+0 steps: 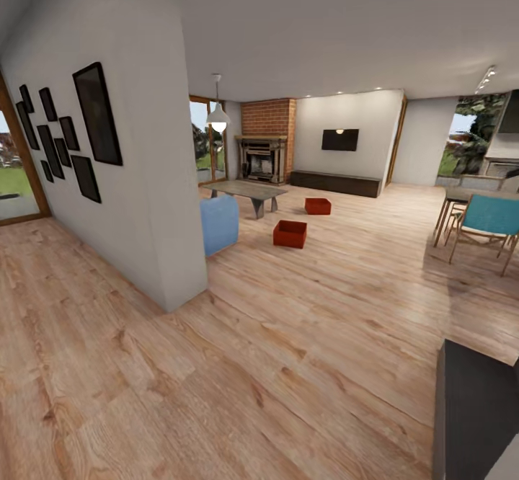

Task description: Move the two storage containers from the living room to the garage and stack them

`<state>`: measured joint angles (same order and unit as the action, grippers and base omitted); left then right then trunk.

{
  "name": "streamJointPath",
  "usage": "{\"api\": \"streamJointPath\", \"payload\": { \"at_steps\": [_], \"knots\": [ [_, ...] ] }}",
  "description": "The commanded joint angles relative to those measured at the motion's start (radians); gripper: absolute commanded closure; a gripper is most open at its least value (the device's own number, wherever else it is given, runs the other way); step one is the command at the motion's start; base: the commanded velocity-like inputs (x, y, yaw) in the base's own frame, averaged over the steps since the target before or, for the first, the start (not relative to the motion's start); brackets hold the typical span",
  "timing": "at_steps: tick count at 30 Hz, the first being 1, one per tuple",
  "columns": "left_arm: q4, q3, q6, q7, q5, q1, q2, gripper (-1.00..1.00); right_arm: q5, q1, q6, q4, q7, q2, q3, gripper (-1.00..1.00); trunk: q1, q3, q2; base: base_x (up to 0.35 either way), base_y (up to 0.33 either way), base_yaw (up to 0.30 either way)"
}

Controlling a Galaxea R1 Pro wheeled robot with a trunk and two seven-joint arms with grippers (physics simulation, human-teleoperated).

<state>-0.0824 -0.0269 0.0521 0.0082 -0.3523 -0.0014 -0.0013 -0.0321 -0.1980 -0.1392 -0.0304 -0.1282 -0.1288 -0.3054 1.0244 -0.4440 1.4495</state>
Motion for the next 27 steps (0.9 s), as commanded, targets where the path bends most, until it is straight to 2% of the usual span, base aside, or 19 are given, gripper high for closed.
{"api": "streamJointPath", "payload": {
  "at_steps": [1,12,27],
  "knots": [
    [0.000,-0.002,0.002,0.001,-0.002,0.000,0.000,-1.00,-0.003,-0.001,-0.006,-0.003,-0.002,0.000,-0.001,-1.00,0.001,-0.001,0.000,0.314,0.187,0.000],
    [0.000,-0.002,0.002,0.001,-0.002,0.000,0.000,-1.00,-0.001,-0.001,-0.005,-0.003,-0.002,0.003,0.000,-1.00,0.001,-0.001,0.000,0.312,0.189,-0.039],
    [0.000,-0.002,0.002,0.001,-0.002,0.000,-0.001,-1.00,0.000,-0.001,-0.005,-0.003,-0.002,0.003,0.000,-1.00,0.001,-0.001,0.000,0.312,0.189,-0.268]
  ]
}}
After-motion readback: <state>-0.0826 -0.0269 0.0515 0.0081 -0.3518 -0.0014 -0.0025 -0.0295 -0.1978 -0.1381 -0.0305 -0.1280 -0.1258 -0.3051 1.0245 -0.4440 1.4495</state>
